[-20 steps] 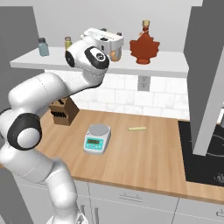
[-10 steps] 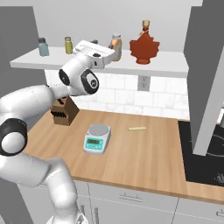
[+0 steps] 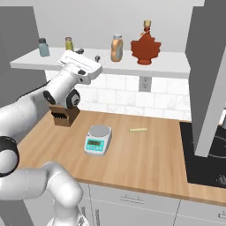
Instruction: Put the shaker and condiment bottle from the counter next to their counterparts in the cabinet.
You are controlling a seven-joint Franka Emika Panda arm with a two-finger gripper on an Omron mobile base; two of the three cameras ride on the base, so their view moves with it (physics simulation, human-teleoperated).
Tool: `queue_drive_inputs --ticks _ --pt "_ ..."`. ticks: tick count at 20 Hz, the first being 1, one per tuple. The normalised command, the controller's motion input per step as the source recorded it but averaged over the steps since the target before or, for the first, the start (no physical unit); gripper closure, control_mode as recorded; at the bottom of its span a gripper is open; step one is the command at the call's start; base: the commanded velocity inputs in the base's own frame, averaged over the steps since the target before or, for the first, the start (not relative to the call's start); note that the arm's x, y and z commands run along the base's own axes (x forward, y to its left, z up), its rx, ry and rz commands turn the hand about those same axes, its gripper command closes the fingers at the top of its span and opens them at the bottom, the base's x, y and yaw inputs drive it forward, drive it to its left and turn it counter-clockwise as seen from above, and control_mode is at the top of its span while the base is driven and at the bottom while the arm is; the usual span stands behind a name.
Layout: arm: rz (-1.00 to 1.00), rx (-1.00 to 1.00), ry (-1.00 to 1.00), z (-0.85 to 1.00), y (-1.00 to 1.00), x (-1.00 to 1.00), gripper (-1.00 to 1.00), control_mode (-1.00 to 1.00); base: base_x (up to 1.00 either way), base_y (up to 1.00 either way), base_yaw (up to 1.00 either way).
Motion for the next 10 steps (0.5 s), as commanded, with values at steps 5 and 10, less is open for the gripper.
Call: queue_drive_inputs --ticks 5,10 --pt "0.05 0.0 -0.19 -0.13 0.0 -1.0 -1.0 -1.0 0.0 0.0 0.0" --pt "0.01 0.0 0.0 -0.89 0.0 -1.0 -1.0 -1.0 0.0 0.0 0.0"
